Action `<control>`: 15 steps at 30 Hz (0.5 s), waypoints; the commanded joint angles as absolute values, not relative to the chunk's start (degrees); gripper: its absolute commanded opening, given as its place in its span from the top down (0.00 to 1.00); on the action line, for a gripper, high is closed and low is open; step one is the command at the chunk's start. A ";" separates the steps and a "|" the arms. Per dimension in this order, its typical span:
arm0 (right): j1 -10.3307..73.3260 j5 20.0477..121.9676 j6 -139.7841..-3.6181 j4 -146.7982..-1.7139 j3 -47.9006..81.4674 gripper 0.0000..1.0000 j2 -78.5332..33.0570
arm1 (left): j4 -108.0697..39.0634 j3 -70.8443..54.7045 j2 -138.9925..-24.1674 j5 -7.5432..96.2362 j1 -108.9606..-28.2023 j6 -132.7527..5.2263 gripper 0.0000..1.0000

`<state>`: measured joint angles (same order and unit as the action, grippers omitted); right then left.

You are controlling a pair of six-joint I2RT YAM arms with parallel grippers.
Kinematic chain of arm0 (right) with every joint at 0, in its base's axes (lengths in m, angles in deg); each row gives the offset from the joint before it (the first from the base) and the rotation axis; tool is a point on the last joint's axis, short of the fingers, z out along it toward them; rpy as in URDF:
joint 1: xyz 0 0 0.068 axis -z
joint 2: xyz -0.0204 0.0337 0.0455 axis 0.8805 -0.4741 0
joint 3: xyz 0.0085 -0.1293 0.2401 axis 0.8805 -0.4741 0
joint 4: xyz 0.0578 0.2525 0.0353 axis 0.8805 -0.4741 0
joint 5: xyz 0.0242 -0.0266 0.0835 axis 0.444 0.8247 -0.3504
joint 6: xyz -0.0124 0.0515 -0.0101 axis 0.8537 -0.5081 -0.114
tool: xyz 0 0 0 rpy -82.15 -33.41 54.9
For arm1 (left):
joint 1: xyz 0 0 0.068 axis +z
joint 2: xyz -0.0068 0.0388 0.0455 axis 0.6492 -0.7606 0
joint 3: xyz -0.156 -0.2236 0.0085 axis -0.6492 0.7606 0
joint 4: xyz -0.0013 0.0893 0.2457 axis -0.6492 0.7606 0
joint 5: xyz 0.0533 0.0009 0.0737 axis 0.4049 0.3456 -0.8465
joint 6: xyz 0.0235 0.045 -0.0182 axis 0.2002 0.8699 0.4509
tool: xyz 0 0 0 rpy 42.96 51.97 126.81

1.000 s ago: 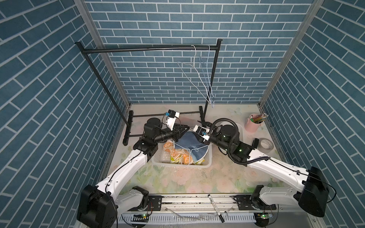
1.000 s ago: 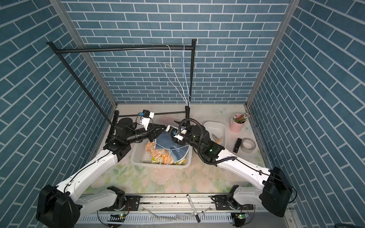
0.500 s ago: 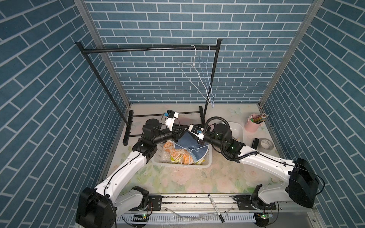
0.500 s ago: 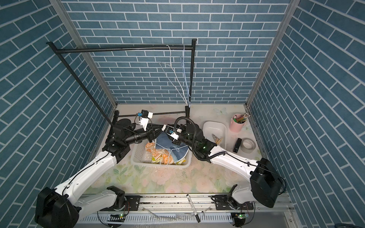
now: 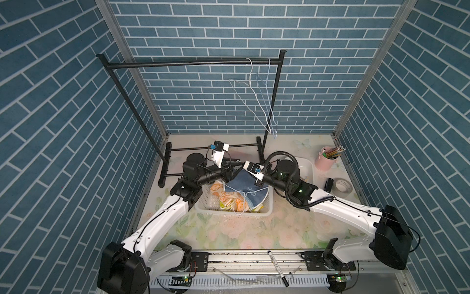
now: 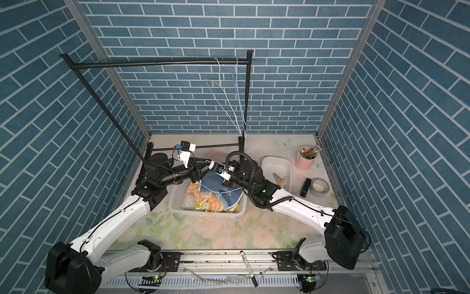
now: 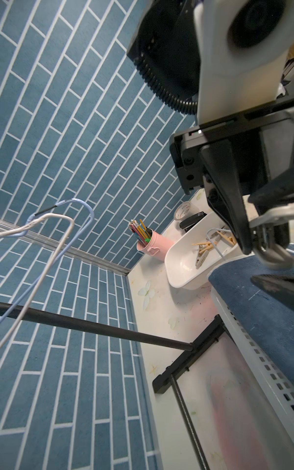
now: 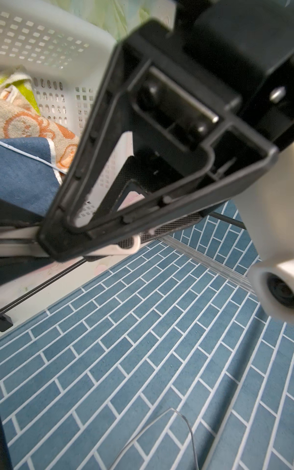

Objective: Remove the clothespins securing towels to the hanger
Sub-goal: Place the clothespin in the storage box.

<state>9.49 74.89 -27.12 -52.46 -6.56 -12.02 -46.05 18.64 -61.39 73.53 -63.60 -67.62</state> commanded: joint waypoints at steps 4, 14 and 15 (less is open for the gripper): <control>9.72 81.92 -27.78 -58.11 -8.71 1.00 -6.44 | -49.42 19.53 -56.99 69.44 -63.25 -67.84 0.33; 12.49 99.68 -39.46 -74.88 -10.11 1.00 2.35 | -31.38 21.62 -46.75 42.59 -63.07 -59.55 0.23; 13.23 100.84 -41.52 -76.36 -10.37 1.00 3.04 | -30.37 22.36 -45.85 40.20 -63.12 -59.84 0.21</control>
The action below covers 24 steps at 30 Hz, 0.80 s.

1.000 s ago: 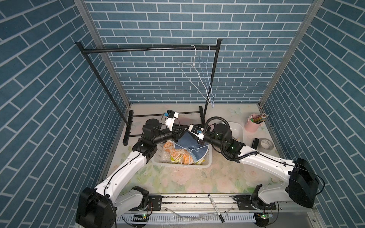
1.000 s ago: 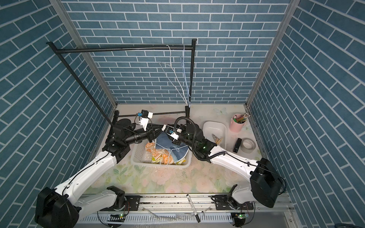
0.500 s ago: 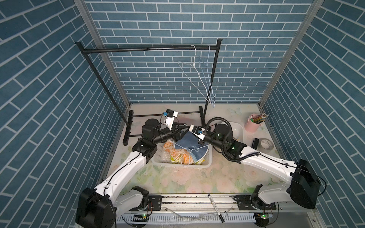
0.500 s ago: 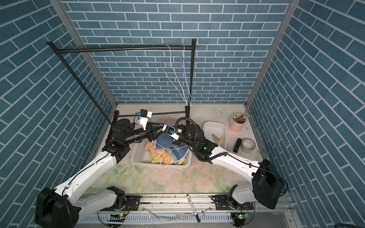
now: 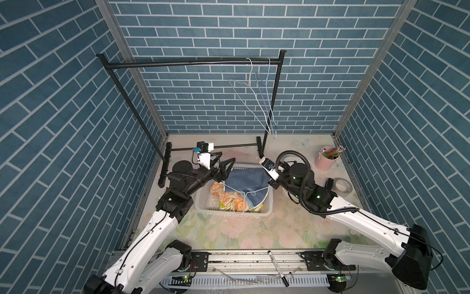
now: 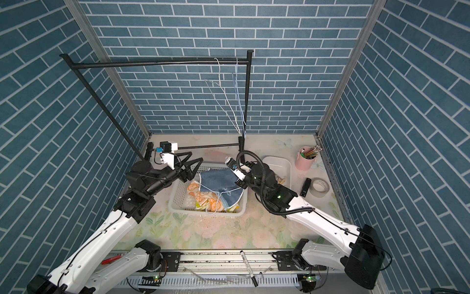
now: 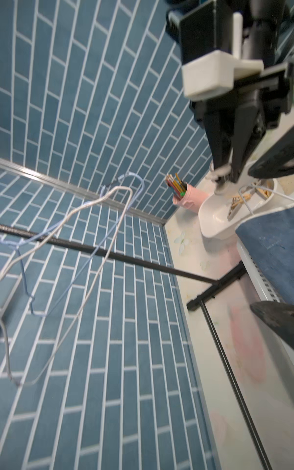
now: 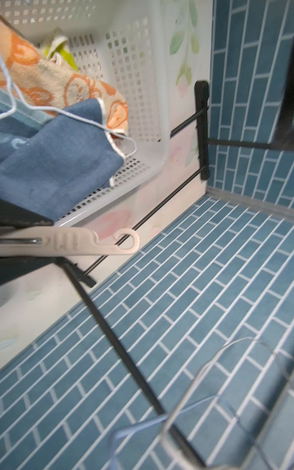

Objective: Remove the clothespins securing towels to the hanger
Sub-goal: Place the clothespin in the storage box.

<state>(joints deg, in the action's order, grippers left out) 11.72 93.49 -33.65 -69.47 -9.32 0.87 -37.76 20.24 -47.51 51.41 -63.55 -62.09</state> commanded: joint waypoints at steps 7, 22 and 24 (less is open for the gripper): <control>22.34 103.99 -59.92 -85.28 -14.17 1.00 7.34 | -26.51 28.23 -40.85 31.76 -63.00 -67.65 0.12; 41.20 91.70 -75.90 -82.98 -17.27 1.00 -2.95 | -20.94 29.68 -43.77 32.38 -60.48 -81.34 0.00; 42.97 89.59 -76.29 -81.30 -17.30 0.96 -5.00 | -17.95 28.57 -45.10 32.97 -60.35 -81.00 0.00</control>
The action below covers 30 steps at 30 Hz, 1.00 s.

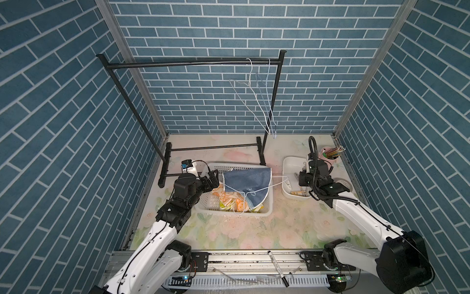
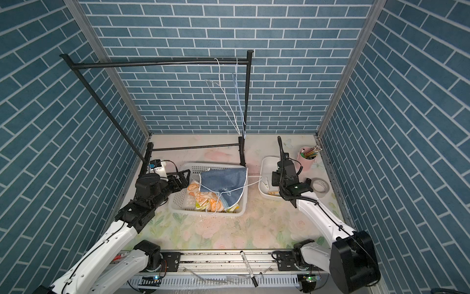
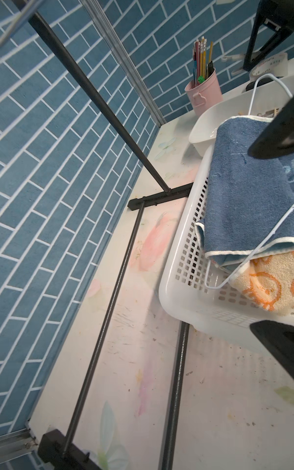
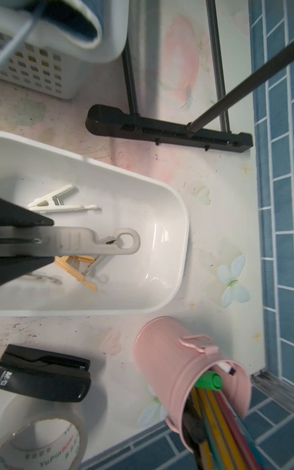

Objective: Remove the clothespins securing towels to the hanger
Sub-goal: Place the clothespin in the storage box, then pick up the hanger from the basket.

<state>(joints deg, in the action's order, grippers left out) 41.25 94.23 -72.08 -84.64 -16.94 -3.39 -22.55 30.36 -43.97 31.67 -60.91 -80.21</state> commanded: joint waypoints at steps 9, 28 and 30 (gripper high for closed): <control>45.02 88.70 -74.77 -80.25 -16.55 0.42 -7.18 | -9.02 25.30 -49.81 36.07 -60.26 -79.76 0.01; 43.17 59.23 -46.00 -81.23 -14.78 0.35 9.52 | -8.48 23.61 -54.30 42.06 -60.29 -80.36 0.19; 40.63 56.29 -40.52 -81.18 -15.25 0.35 10.35 | -9.26 24.14 -54.31 42.14 -60.27 -81.03 0.20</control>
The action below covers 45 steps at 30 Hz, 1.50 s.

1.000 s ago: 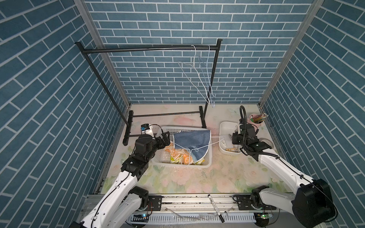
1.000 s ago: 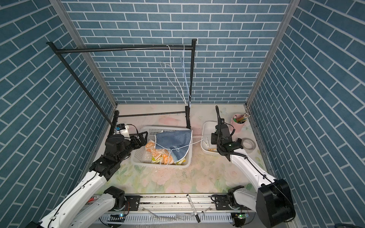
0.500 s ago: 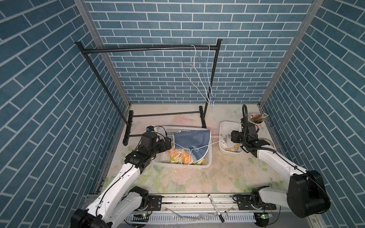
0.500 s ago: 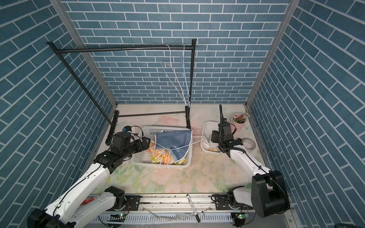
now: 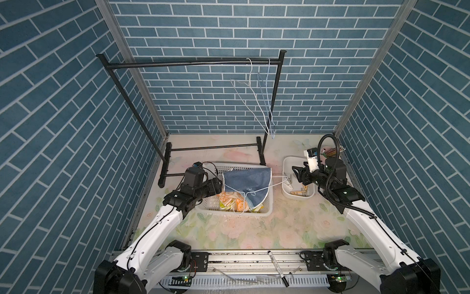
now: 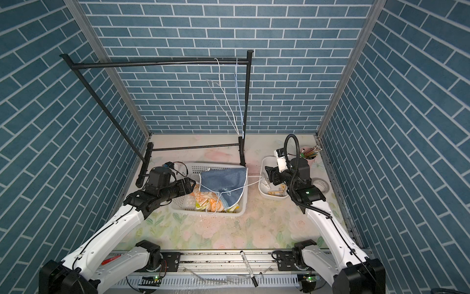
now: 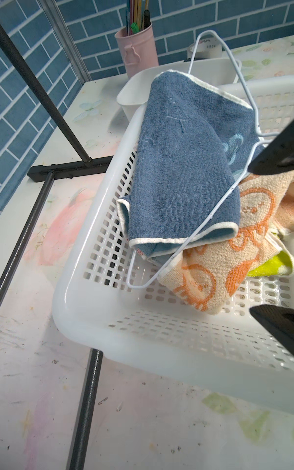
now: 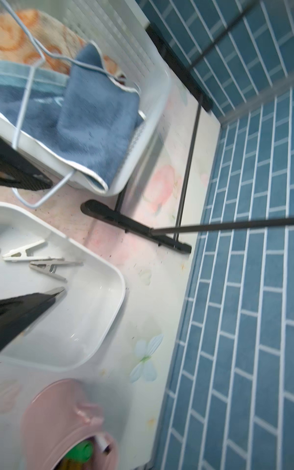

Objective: Remove the clothespins securing towels to the hanger
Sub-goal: Pick up the hanger from the basket.

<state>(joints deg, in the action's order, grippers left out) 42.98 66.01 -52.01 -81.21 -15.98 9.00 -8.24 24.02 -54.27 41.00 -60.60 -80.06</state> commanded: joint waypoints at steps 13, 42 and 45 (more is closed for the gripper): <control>19.08 61.87 -5.60 -82.27 -12.80 0.37 2.02 | -10.22 24.84 -53.78 40.12 -60.25 -82.39 0.20; 3.43 77.10 8.22 -65.28 -8.91 0.61 -23.42 | -11.25 26.56 -54.05 40.20 -60.26 -83.80 0.20; 3.43 77.47 8.25 -65.19 -9.21 0.76 -22.95 | -11.25 26.41 -54.05 40.04 -60.33 -83.81 0.20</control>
<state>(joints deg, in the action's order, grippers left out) 3.75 76.68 7.18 -66.50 -10.10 -22.78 -10.36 25.88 -54.07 40.74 -60.60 -83.65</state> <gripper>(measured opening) 0.270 0.798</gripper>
